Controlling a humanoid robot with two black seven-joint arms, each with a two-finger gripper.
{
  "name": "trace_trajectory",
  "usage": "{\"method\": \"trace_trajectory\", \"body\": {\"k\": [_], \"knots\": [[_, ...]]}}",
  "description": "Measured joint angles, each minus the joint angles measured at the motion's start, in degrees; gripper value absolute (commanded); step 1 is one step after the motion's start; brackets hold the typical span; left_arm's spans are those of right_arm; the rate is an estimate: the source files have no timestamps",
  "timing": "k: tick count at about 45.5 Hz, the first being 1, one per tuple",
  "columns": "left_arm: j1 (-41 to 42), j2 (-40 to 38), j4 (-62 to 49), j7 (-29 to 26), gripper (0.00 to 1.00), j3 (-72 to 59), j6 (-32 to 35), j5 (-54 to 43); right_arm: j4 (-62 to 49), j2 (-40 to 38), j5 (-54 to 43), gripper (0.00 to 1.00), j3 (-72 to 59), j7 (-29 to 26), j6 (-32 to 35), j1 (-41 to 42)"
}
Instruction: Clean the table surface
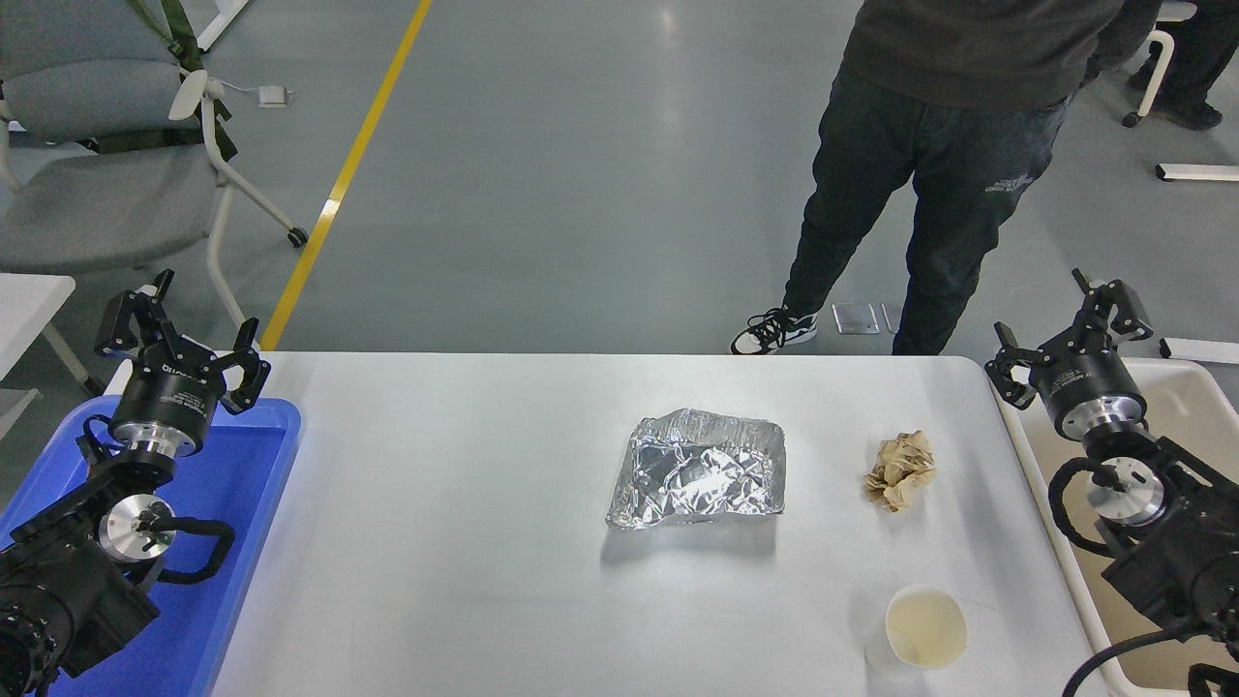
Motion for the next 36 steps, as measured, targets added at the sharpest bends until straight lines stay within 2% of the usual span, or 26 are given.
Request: {"method": "trace_trajectory", "body": {"k": [27,36], "knots": [[0.0,0.0,0.01,0.0,1.0,0.0,0.0,0.0,0.54,-0.71,0.13,1.0,0.04,-0.49,0.17,0.18],[0.0,0.0,0.01,0.0,1.0,0.0,0.0,0.0,7.39,-4.85,-0.07,1.0,-0.69,-1.8,0.72,-0.37]]}}
